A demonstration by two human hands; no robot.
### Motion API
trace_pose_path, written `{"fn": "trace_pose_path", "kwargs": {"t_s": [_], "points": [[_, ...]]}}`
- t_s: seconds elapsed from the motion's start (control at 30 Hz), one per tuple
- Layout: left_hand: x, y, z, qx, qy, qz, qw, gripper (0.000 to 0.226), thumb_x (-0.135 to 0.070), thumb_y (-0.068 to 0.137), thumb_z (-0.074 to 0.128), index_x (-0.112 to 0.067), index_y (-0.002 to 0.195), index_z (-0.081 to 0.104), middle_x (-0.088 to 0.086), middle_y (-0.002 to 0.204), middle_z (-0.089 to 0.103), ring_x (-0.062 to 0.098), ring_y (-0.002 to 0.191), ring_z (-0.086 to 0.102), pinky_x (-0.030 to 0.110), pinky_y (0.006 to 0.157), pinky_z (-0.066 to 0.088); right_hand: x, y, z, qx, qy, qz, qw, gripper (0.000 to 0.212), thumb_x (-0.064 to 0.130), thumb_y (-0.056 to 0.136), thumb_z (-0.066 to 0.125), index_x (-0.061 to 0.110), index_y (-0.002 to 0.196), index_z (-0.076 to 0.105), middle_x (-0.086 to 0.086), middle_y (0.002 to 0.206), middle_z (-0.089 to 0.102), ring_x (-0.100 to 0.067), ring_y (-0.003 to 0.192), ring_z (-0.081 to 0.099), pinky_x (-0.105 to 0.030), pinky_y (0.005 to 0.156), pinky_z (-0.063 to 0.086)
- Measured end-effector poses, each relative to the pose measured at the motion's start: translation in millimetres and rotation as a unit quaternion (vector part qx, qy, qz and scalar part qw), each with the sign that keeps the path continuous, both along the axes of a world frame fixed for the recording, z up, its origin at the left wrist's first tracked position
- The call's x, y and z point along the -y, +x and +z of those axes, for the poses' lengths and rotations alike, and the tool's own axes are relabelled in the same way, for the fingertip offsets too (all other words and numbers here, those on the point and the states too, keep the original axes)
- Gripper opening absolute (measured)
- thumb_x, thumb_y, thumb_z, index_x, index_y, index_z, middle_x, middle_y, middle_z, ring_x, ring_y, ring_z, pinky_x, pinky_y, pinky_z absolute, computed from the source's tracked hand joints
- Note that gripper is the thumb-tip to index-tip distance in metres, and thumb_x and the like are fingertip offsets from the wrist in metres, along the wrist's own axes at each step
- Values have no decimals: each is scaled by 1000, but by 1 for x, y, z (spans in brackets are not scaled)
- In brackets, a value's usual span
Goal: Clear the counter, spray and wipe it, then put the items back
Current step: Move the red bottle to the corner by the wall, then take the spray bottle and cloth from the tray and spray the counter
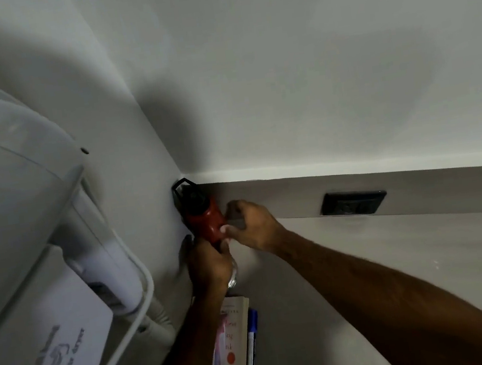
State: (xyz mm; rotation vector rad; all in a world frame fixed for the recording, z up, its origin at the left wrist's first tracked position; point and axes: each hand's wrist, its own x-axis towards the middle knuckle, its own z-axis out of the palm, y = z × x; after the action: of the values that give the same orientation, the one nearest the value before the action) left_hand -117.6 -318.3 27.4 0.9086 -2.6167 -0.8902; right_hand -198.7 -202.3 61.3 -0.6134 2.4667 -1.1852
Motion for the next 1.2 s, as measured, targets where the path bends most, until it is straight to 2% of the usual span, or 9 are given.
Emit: {"fn": "trace_pose_path", "kwargs": {"t_s": [0.07,0.13,0.27,0.4,0.53,0.67,0.83,0.97,1.2], "points": [[-17,10,5,18,-11,-10,1000,32,-28,86,67,-7,109,59,14,104,67,32,94,66,32,75,49,-34,12,-9,8,16,-50,999,30,35,88,64,15,111,62,-7,108,69,-20,91,64,-33,78,55],[-38,20,12,30,-53,-36,997,36,-31,90,59,-7,117,54,14,109,66,31,98,64,37,79,53,-71,26,-16,15,41,-89,995,23,28,92,61,16,111,62,-5,104,67,-17,87,62,-25,71,50],[-85,39,22,50,-195,-85,976,51,-27,92,52,6,131,48,28,133,54,42,123,51,52,104,41,-139,59,-19,-8,102,-143,984,25,22,95,54,11,116,61,-11,114,67,-29,104,64,-33,88,51],[-144,63,38,29,-248,-180,952,54,-19,88,59,8,133,46,30,137,50,43,131,44,54,109,35,-198,101,-2,-113,103,-146,977,33,17,97,48,-2,123,57,-22,123,61,-38,116,56,-39,100,43],[-207,89,53,-25,-253,-279,926,56,-16,90,58,10,136,42,33,141,44,45,135,39,55,112,30,-253,135,20,-157,137,-145,967,47,24,102,35,-1,141,40,-23,149,41,-39,140,35,-44,118,27],[-274,107,72,-69,-284,-329,898,58,-24,95,41,9,142,35,30,147,38,43,140,32,56,116,25,-320,164,40,-195,146,-168,955,53,27,103,31,-1,149,30,-22,157,30,-36,148,23,-45,123,19],[-334,134,101,-101,-298,-370,874,60,-28,100,36,6,147,23,26,156,25,36,147,17,51,121,13,-390,200,62,-224,176,-207,936,54,26,102,33,-2,148,29,-23,157,30,-37,148,23,-46,122,17],[-364,151,123,-131,-287,-402,859,60,-26,99,38,7,147,23,27,156,23,37,147,15,53,121,11,-429,232,74,-239,209,-248,915,54,27,102,33,-1,149,27,-21,157,29,-36,148,22,-47,123,16],[-413,193,127,-151,-248,-446,847,61,-27,100,36,7,148,19,27,157,18,37,148,10,51,122,6,-486,297,69,-224,273,-298,887,49,26,99,36,-1,141,37,-23,147,40,-38,139,34,-49,117,26]]}}
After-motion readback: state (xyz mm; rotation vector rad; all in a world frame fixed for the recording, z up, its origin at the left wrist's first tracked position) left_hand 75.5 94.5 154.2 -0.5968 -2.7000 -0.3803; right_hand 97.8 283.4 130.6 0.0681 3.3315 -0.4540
